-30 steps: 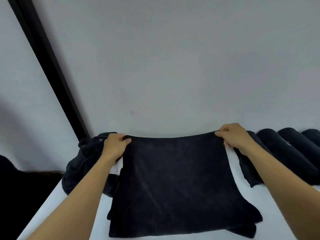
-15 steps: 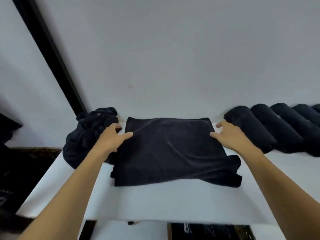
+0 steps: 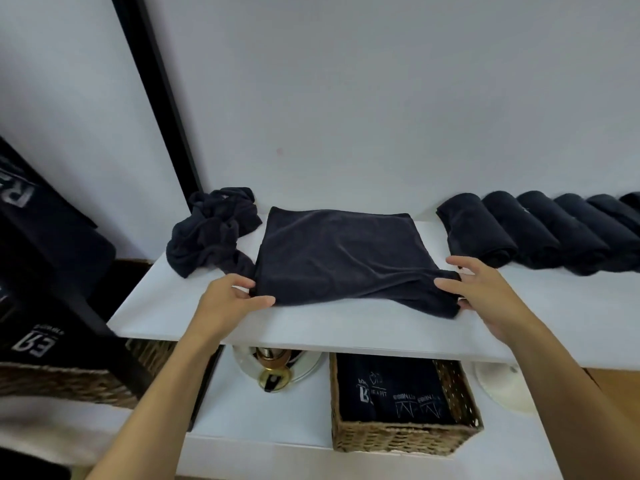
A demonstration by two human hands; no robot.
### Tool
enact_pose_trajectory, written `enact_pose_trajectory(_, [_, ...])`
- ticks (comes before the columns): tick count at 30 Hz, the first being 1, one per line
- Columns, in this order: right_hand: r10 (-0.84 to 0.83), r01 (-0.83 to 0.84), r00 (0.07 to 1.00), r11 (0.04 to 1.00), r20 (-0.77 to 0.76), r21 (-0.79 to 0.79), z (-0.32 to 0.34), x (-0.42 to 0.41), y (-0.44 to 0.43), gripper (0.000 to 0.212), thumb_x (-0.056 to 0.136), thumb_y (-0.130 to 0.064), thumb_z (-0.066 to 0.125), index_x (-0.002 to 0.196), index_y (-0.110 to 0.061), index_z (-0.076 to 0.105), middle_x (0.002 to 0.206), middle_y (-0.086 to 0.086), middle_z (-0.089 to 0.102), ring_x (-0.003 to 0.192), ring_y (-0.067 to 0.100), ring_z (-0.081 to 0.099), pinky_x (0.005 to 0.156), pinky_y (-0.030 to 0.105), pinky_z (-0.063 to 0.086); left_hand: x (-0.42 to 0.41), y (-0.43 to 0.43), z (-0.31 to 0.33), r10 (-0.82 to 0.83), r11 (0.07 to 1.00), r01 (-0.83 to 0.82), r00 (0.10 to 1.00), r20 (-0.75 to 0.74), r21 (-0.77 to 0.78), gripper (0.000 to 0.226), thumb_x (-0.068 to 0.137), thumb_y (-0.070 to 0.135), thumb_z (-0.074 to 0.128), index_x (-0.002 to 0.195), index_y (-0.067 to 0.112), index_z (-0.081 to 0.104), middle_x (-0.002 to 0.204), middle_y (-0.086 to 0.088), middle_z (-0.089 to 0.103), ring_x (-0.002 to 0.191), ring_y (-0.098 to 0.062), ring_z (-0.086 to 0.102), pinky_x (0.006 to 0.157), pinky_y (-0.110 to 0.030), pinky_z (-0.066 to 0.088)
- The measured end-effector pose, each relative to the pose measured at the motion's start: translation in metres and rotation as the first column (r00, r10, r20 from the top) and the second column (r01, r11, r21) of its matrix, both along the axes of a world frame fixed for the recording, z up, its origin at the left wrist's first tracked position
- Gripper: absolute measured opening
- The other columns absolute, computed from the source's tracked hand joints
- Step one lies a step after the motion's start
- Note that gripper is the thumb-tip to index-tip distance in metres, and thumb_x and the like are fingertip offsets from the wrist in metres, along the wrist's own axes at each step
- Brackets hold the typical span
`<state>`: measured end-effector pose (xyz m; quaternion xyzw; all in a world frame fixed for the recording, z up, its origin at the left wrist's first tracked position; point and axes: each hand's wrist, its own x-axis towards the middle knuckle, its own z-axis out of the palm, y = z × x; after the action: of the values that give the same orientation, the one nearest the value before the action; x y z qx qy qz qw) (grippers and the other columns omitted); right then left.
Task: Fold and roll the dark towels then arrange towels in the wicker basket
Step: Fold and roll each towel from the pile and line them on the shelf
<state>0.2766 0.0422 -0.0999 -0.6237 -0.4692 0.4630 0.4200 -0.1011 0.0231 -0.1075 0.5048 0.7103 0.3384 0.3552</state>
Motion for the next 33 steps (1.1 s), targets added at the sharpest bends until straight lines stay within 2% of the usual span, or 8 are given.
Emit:
enact_pose_trajectory(5, [-0.084,0.085,0.99,0.996,-0.116,0.004,0.006,0.013,-0.001,0.056,0.089,-0.019,0.069,0.14,-0.019,0.046,0.13,0.003,0.055,0.11,0.021,0.06,0.091,0.038,0.05,0.006,-0.005,-0.003,-0.027,0.992,0.044,0.99,-0.139,0.121,0.012,0.079,0.026,0.079,0.083,0.019,0.069,0.079,0.002,0.068,0.08,-0.016,0.062,0.068,-0.024,0.043])
enact_pose_trajectory(9, [0.113,-0.102,0.993,0.97,0.038,-0.221,0.006,0.026,-0.018,0.039,0.085,-0.023,0.074,0.119,-0.006,0.065,0.102,0.008,0.073,0.072,0.012,0.059,0.06,0.026,0.038,0.013,-0.011,-0.006,-0.17,0.968,0.212,0.948,-0.268,0.136,0.016,0.079,0.029,0.079,0.089,0.025,0.068,0.084,0.004,0.061,0.076,-0.01,0.056,0.067,-0.019,0.04])
enact_pose_trajectory(13, [0.193,-0.162,0.972,0.963,0.133,-0.213,0.009,0.032,-0.028,0.021,0.085,-0.016,0.073,0.105,-0.008,0.071,0.095,0.012,0.073,0.077,0.016,0.06,0.061,0.026,0.036,0.023,-0.014,-0.012,-0.139,0.96,0.23,0.886,-0.443,0.159,0.016,0.083,0.03,0.075,0.092,0.018,0.07,0.094,-0.005,0.054,0.083,-0.019,0.053,0.071,-0.025,0.039])
enact_pose_trajectory(17, [-0.051,0.06,0.973,0.998,-0.224,0.032,0.016,0.036,-0.023,0.026,0.091,-0.01,0.065,0.117,-0.015,0.065,0.109,0.006,0.068,0.09,0.019,0.062,0.082,0.033,0.047,0.029,-0.018,-0.002,-0.005,0.935,0.096,0.966,-0.258,0.342,0.014,0.088,0.03,0.069,0.095,0.018,0.071,0.103,0.002,0.054,0.084,-0.008,0.054,0.072,-0.015,0.038])
enact_pose_trajectory(21, [-0.137,0.164,0.924,0.985,-0.357,0.047,0.014,0.04,-0.019,0.036,0.094,-0.008,0.061,0.128,-0.015,0.057,0.11,0.008,0.065,0.088,0.02,0.058,0.072,0.031,0.045,0.035,-0.026,0.007,0.023,0.934,-0.053,0.996,0.089,0.353,0.018,0.093,0.023,0.062,0.085,0.012,0.073,0.098,0.004,0.064,0.09,-0.009,0.059,0.079,-0.018,0.042])
enact_pose_trajectory(25, [-0.107,0.11,0.97,0.994,-0.22,-0.001,0.003,0.048,-0.024,0.035,0.093,-0.006,0.062,0.126,-0.014,0.055,0.095,0.011,0.069,0.075,0.014,0.06,0.069,0.028,0.043,0.039,-0.03,0.003,0.086,0.941,-0.134,0.983,0.163,0.31,0.035,0.1,0.025,0.049,0.093,-0.007,0.06,0.085,-0.007,0.056,0.082,-0.018,0.049,0.073,-0.032,0.039])
enact_pose_trajectory(29, [0.022,-0.016,0.993,0.999,0.114,-0.047,0.001,0.044,-0.034,0.03,0.09,-0.033,0.066,0.111,-0.012,0.064,0.092,0.01,0.069,0.073,0.017,0.06,0.06,0.029,0.038,0.037,-0.04,-0.006,0.061,0.954,-0.116,0.978,0.201,0.277,0.047,0.097,0.038,0.053,0.089,-0.008,0.057,0.08,-0.009,0.051,0.074,-0.017,0.044,0.07,-0.032,0.037])
enact_pose_trajectory(33, [0.212,-0.144,0.907,0.968,0.364,-0.205,0.004,0.038,-0.043,0.031,0.078,-0.041,0.078,0.097,-0.022,0.063,0.085,0.012,0.069,0.061,0.016,0.052,0.055,0.026,0.037,0.034,-0.054,-0.005,-0.044,0.983,0.009,0.981,0.19,0.184,0.02,0.082,0.013,0.076,0.094,0.002,0.066,0.091,-0.005,0.07,0.079,-0.011,0.065,0.07,-0.017,0.048])
